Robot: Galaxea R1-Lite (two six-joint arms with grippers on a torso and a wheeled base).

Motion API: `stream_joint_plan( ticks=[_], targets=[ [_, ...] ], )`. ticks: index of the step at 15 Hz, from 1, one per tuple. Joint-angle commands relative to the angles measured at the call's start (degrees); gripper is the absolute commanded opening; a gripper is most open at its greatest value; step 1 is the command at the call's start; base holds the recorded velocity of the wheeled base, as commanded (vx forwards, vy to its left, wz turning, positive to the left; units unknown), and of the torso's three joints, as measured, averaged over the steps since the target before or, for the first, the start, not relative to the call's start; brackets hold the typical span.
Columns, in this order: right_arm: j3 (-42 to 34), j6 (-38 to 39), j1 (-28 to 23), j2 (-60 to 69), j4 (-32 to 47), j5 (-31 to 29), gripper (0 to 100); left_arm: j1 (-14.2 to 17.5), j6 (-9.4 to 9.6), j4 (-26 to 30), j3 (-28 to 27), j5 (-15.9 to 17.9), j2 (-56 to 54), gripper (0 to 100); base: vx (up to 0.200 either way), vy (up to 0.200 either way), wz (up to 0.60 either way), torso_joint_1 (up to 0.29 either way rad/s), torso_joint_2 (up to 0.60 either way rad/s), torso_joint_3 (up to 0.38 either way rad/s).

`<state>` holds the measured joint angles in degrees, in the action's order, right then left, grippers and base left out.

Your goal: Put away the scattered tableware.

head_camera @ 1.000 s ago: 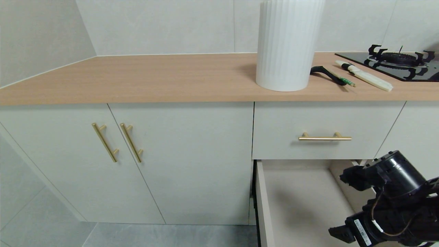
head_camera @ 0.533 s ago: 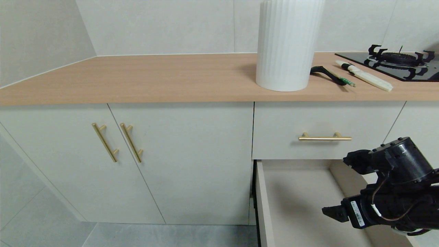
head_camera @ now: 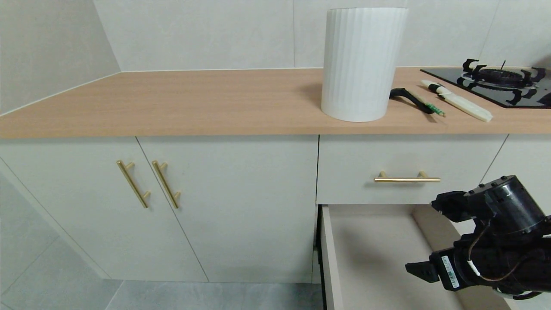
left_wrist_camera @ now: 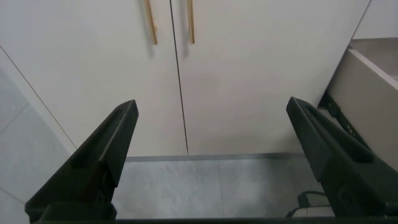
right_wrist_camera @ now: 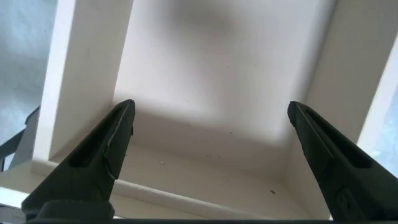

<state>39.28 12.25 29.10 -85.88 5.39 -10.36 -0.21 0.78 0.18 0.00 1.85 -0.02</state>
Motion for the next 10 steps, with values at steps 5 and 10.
stream_joint_plan(
  ticks=[5,10],
  targets=[
    [0.01,-0.03,-0.01,-0.95,-0.03,-0.10,100,0.03,0.01,-0.01,0.00,-0.01,0.02,100,0.000,0.000,0.00,0.106,-0.47,-0.271],
    [0.01,-0.03,-0.01,-1.04,-0.03,-0.10,100,0.03,0.01,-0.01,0.00,-0.01,0.02,100,0.000,0.000,0.00,0.260,-0.48,-0.272]
  ],
)
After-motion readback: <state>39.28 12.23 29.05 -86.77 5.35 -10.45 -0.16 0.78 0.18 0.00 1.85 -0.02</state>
